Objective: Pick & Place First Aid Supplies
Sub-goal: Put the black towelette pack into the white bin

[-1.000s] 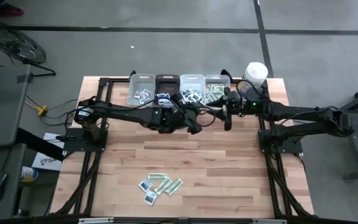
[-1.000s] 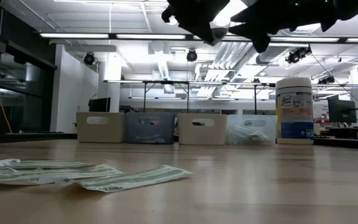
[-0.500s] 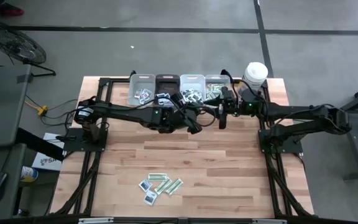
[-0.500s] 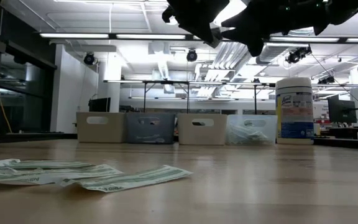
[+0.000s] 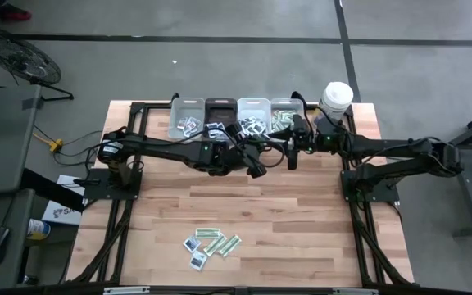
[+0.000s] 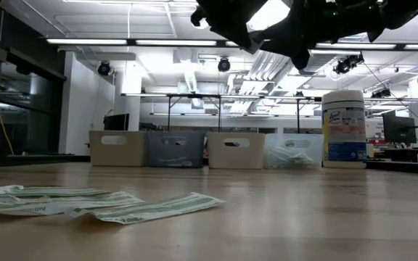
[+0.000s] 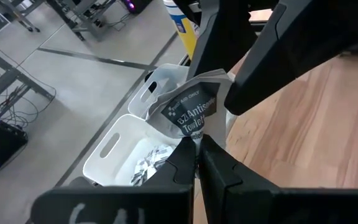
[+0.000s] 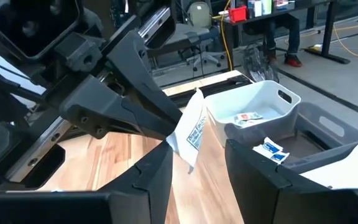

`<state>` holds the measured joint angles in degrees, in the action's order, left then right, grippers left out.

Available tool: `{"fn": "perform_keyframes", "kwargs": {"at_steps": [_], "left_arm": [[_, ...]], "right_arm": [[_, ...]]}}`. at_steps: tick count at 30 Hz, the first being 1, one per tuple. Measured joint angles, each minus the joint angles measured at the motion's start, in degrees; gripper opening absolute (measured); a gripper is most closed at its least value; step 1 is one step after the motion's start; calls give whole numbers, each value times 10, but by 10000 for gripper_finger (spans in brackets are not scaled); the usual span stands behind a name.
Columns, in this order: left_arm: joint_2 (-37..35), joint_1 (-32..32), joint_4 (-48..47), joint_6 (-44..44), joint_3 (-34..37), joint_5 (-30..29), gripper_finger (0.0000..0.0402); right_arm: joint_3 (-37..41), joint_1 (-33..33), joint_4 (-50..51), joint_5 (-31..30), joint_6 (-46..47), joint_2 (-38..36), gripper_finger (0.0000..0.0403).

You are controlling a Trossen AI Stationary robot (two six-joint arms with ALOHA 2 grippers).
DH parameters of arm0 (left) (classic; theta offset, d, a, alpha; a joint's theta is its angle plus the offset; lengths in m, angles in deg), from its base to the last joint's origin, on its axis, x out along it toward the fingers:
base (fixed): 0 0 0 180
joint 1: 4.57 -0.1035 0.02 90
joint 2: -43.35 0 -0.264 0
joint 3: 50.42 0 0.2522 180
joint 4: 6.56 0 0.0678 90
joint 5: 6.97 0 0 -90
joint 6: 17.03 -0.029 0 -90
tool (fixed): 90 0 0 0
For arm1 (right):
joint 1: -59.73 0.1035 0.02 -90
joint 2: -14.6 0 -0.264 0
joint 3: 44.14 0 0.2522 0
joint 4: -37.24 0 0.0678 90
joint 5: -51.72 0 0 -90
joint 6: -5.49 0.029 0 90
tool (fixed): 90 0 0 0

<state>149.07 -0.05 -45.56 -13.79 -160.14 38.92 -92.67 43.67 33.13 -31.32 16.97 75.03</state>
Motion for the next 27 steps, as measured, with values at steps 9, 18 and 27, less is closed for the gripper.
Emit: {"fn": "perform_keyframes", "kwargs": {"at_steps": [9, 18, 27], "left_arm": [[0, 0, -2, 0, 0, 11, 1], [0, 0, -4, 0, 0, 12, 1], [0, 0, -4, 0, 0, 13, 1]], "right_arm": [[0, 0, -24, 5, 0, 0, 105], [0, -1, -19, 24, 0, 0, 8], [0, -1, -11, 30, 1, 0, 3]]}}
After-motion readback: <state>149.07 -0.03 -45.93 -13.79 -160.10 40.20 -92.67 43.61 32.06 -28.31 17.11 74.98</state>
